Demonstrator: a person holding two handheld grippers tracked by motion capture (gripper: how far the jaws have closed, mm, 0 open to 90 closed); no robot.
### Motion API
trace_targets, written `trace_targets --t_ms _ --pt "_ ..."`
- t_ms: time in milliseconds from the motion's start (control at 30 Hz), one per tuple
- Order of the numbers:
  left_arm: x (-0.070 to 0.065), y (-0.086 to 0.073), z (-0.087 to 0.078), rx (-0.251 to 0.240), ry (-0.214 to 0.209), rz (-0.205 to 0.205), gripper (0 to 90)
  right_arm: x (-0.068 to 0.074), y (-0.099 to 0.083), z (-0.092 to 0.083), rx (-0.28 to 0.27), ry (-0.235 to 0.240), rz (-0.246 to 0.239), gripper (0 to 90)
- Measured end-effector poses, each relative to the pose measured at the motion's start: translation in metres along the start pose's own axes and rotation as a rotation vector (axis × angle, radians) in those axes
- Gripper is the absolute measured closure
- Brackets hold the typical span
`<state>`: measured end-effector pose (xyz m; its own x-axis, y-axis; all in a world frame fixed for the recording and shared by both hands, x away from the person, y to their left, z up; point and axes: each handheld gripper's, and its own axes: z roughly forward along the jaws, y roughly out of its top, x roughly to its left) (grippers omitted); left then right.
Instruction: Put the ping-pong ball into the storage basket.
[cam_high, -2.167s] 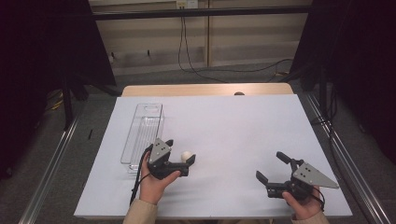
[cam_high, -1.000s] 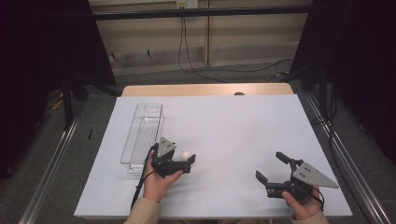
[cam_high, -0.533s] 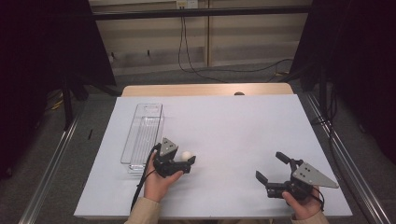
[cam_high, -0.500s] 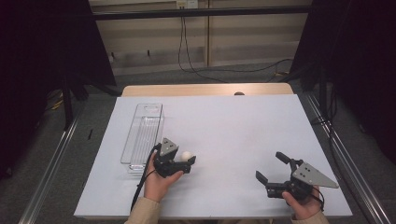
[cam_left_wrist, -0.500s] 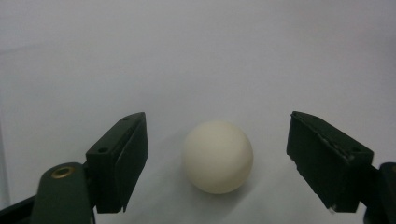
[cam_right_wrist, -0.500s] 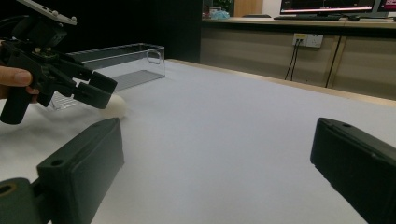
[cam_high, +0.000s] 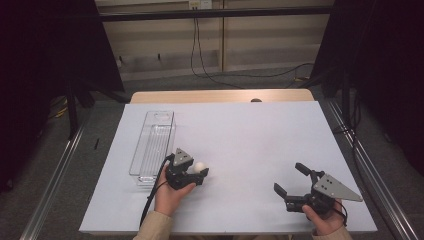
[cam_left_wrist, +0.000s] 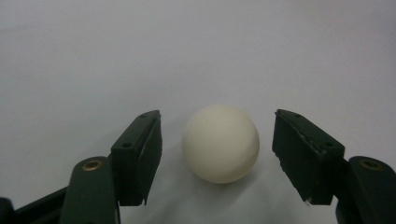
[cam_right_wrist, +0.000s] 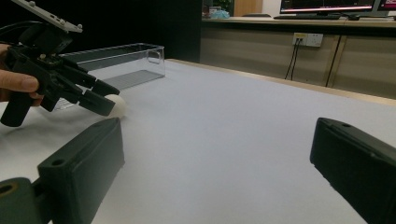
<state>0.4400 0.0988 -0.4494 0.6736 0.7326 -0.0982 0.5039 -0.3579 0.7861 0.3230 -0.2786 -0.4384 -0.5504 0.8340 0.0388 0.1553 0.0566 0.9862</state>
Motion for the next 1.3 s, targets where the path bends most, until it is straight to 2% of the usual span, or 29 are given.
trace_targets --t_ms 133,167,267,300,500,633,867,900,933,1033,1067,1300 --pt "-0.0012 -0.001 0.003 0.008 0.0 -0.004 36.8 -0.0001 -0.0001 -0.0001 0.001 0.0 -0.001 2.4" --pt "-0.0003 -0.001 0.0025 0.021 -0.006 0.01 37.4 -0.0001 -0.0001 -0.0001 0.0 0.001 -0.001 2.4" --pt "-0.0012 -0.001 0.0035 0.018 -0.011 0.004 39.0 -0.0003 -0.0001 0.0 0.0 0.001 -0.001 2.4" --pt "-0.0002 -0.001 0.0032 0.03 -0.011 0.014 39.9 -0.0003 -0.0002 0.0 0.001 0.0 -0.001 2.4" --pt "-0.001 -0.0019 0.0062 0.024 -0.021 -0.001 44.2 0.0002 -0.0001 0.0 0.006 0.007 -0.004 2.4" --pt "0.0005 -0.0019 0.0054 0.049 -0.007 0.015 45.5 0.0001 -0.0001 0.0001 0.002 0.005 0.001 2.5" --pt "0.0009 -0.0024 0.006 0.061 -0.017 0.015 48.6 0.0001 -0.0003 0.0001 0.004 0.006 -0.002 2.6" --pt "-0.0001 -0.0029 0.0072 0.052 -0.013 0.002 48.9 0.0 -0.0003 0.0001 0.002 0.005 0.0 2.6" --pt "0.0007 -0.0029 0.0068 0.064 -0.011 0.012 49.2 0.0 -0.0002 0.0 0.002 0.005 0.0 2.6" --pt "0.0016 -0.003 0.0071 0.058 -0.027 0.004 50.3 -0.0002 -0.0002 -0.0001 0.002 0.004 0.0 2.6" --pt "0.0013 -0.003 0.007 0.059 -0.017 0.005 50.5 -0.0001 -0.0002 -0.0001 0.002 0.004 -0.001 2.6" --pt "0.002 -0.003 0.0066 0.063 -0.02 0.007 51.0 0.0003 0.0001 -0.0002 -0.003 0.002 0.002 2.6"
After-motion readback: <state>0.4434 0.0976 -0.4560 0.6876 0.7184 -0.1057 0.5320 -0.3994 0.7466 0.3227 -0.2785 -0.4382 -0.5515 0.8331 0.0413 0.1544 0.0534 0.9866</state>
